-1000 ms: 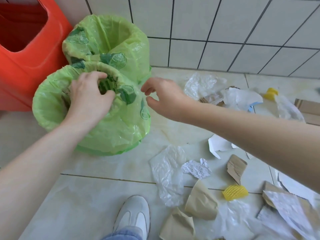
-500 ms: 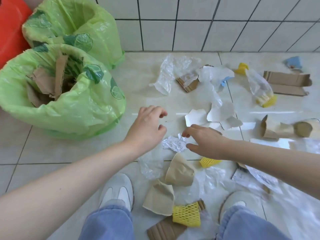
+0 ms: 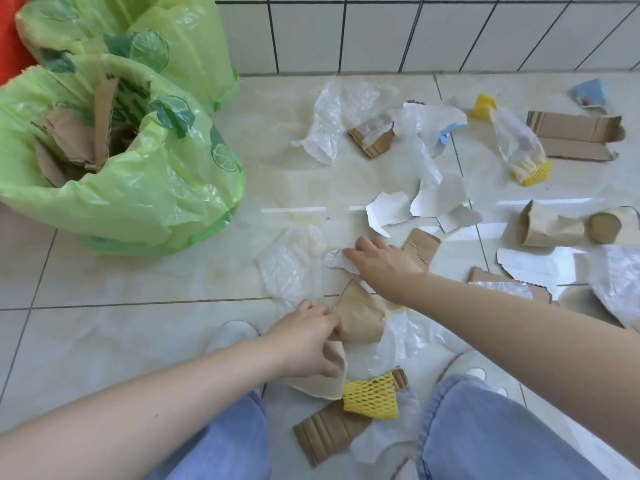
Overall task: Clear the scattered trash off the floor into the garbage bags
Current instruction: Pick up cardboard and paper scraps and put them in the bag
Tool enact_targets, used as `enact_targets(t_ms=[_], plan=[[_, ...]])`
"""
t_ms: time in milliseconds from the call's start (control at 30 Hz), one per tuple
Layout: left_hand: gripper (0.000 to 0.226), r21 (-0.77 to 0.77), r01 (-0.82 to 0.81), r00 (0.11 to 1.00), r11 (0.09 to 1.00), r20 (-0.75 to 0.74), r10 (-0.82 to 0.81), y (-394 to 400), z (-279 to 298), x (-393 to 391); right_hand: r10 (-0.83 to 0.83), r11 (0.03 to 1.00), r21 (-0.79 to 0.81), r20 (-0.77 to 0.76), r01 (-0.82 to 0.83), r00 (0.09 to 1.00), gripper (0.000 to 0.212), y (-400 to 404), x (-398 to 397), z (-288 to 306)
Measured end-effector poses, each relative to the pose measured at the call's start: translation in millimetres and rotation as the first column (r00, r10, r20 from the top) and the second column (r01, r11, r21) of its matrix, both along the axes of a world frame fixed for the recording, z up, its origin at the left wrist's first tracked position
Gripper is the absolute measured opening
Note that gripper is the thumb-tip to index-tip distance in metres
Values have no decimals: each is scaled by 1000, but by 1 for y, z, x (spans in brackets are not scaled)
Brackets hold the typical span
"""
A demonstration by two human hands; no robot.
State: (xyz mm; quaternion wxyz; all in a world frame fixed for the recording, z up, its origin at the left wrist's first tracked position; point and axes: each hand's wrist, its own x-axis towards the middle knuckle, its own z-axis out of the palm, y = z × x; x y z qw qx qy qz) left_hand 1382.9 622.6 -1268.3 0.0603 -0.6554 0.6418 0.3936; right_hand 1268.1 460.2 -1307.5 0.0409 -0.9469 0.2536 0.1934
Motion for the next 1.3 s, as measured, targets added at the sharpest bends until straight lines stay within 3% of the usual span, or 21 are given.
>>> enact_targets(t_ms=[167,367,467,600,767,900,1033,1133,1300], plan=[[62,-24,105,990,994,98,-102,6,-5,0,-58,998,30,-9,59,998,67,-3,-1,9],[60,-54,134,982,989,141,-126,15,-8,-1,-334,900,358,203,247,920,43,9,-6,35],[59,-50,124,982,991,148,-115,18,-11,-2,-267,893,401,104,206,958,40,30,-21,45],[57,-55,131,981,990,149,-122,19,-15,-2,-152,903,394,-78,170,985,63,56,-35,40],[57,-49,129,983,990,134,-122,20,-18,-3,-70,978,194,-63,81,996,92,65,-29,28],[57,-25,125,984,992,135,-121,19,-17,-4,-99,984,139,-73,108,992,95,67,-16,22],[49,-36,32,998,999,50,-30,18,-14,-2,-162,951,259,-52,170,985,92,60,-10,23],[42,-31,-130,988,991,-85,127,16,-13,2,-286,882,380,-36,278,958,88,53,-9,29],[45,97,-442,844,892,-293,450,9,-5,13,-437,786,504,40,360,899,64,36,0,49]])
